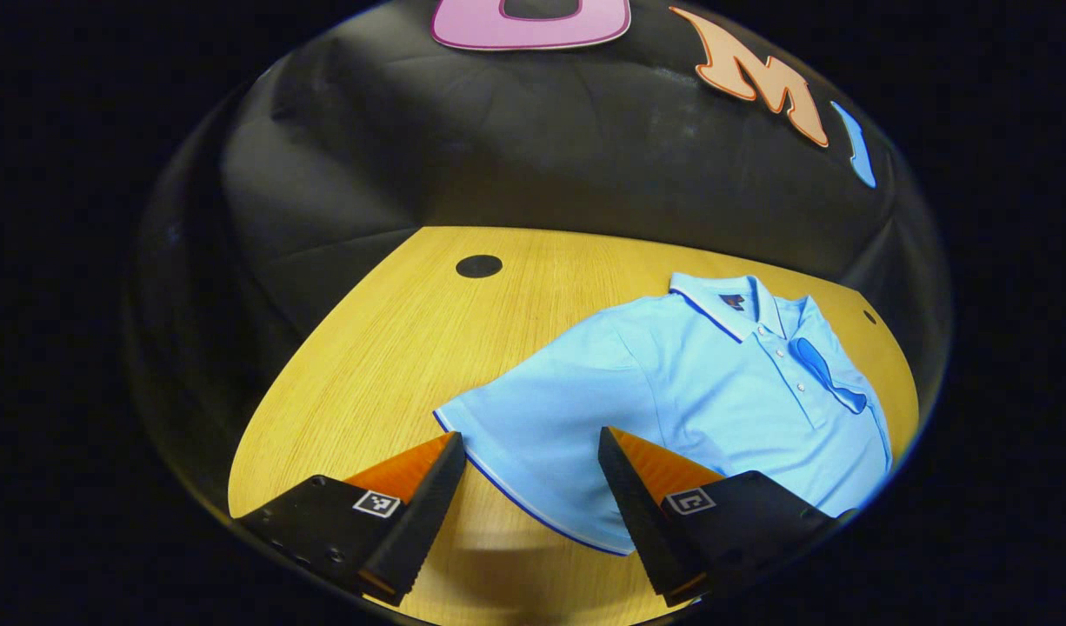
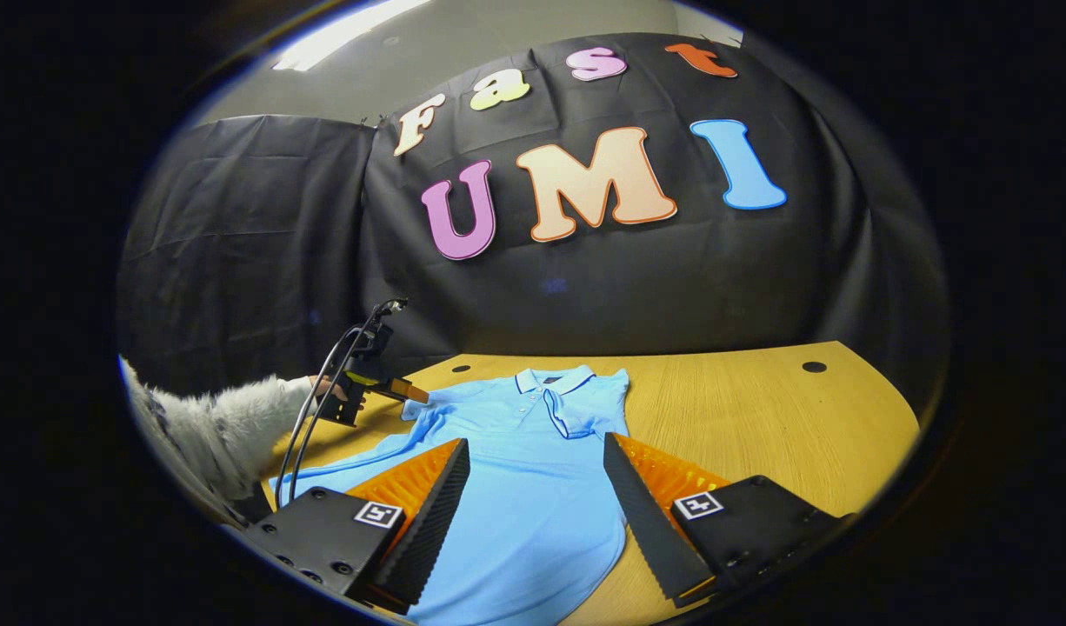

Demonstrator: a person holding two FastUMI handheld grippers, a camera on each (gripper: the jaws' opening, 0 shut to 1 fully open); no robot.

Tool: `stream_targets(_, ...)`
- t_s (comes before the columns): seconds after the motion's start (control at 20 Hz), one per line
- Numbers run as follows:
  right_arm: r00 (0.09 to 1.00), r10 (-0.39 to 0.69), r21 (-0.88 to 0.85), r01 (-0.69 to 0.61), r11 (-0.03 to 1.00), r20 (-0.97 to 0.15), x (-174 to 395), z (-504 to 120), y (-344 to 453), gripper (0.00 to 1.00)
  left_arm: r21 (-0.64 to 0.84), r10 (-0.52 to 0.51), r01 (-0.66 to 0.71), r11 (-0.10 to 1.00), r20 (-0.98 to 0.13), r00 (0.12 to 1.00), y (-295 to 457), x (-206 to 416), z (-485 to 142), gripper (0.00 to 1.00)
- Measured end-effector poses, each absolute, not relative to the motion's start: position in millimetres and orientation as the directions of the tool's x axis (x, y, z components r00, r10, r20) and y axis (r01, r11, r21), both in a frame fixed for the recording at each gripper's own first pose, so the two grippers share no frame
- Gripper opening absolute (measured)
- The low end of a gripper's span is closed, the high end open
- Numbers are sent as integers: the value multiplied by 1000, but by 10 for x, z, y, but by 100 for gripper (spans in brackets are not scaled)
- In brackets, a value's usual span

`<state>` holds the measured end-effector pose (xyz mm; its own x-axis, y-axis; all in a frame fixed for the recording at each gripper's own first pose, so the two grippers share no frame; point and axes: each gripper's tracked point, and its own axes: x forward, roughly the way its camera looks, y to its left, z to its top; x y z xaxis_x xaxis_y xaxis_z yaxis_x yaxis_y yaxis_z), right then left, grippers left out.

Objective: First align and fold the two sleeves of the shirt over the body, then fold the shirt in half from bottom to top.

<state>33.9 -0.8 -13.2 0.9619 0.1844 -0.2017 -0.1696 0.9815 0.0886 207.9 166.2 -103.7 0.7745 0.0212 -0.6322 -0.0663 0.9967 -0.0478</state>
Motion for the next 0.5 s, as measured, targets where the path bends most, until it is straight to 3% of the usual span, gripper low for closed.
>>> stream_targets(0.4,958,190,98,-173,980,-214,340,-175,6,97,-37,33,-73,997,-630,776,1696,2086,-1044,92)
stream_targets(0.5,957,193,103,-175,979,-216,333,-172,-2,97,-45,12,-52,998,-632,775,1607,2088,-1028,70)
